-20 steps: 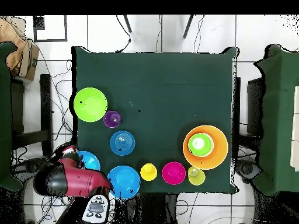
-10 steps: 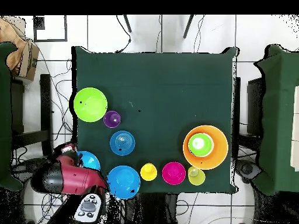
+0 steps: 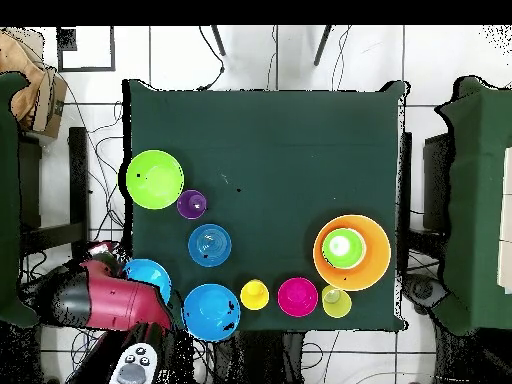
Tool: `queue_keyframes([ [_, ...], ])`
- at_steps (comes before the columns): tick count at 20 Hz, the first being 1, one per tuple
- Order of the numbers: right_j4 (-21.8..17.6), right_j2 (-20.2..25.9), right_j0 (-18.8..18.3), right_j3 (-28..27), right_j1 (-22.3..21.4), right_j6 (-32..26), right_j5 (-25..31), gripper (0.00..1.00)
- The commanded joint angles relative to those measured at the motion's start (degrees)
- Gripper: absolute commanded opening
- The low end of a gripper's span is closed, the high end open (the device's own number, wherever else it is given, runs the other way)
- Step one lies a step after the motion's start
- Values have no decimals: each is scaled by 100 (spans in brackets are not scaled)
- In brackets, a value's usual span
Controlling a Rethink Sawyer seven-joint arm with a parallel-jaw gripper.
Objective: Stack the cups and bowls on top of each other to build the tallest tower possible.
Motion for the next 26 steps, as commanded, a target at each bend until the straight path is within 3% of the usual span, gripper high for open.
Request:
queue_keyframes([
  [1,344,2,-13,-473,-55,1223,764,100],
  [9,415,432,-262,-178,153,967,45,100],
  [26,271,678,-393,-15,420,972,-543,100],
])
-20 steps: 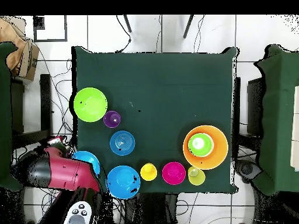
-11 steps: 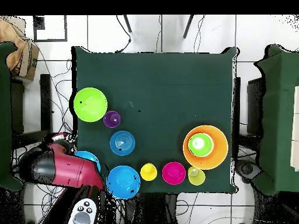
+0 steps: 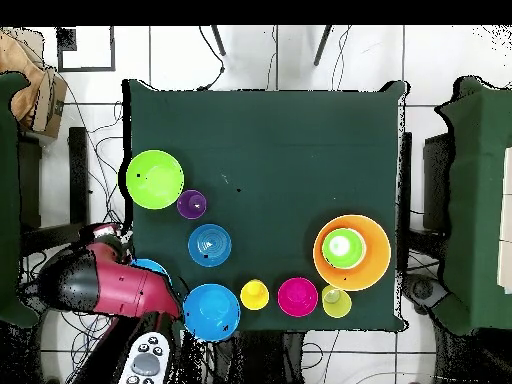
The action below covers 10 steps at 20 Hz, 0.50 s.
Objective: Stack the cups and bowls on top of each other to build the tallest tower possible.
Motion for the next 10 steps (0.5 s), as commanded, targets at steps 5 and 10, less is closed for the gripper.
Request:
queue_keyframes([
  [5,67,663,-130,153,540,971,-529,100],
  [10,58,637,-129,187,504,950,-521,100],
])
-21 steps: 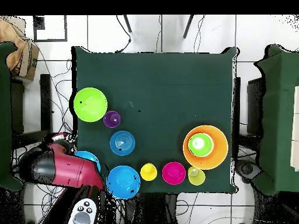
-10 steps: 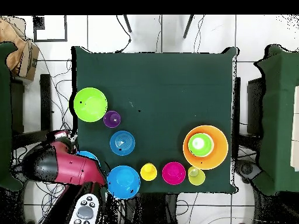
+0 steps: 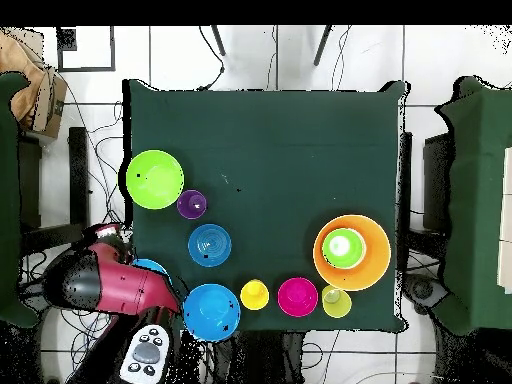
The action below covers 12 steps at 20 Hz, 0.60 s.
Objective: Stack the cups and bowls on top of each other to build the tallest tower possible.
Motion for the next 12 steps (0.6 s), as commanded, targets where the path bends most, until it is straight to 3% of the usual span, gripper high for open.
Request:
queue_keyframes([
  [1,51,532,-118,200,252,951,-236,100],
  [12,-136,860,-383,642,-4,995,-490,100],
])
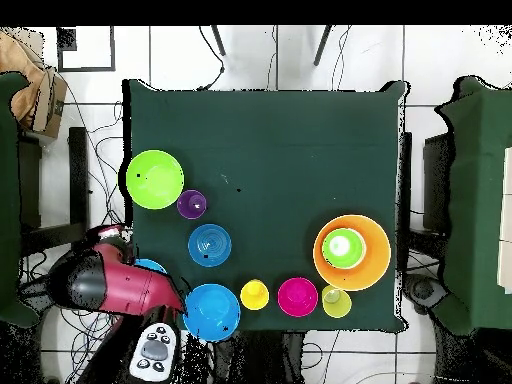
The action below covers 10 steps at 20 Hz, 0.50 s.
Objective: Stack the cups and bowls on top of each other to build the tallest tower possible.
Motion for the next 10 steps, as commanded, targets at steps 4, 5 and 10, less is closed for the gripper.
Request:
queue_keyframes([
  [4,-180,711,-176,595,25,1009,-520,100],
  [5,-219,745,-217,645,26,1007,-581,100],
  [10,-408,940,-435,812,90,996,-853,100],
])
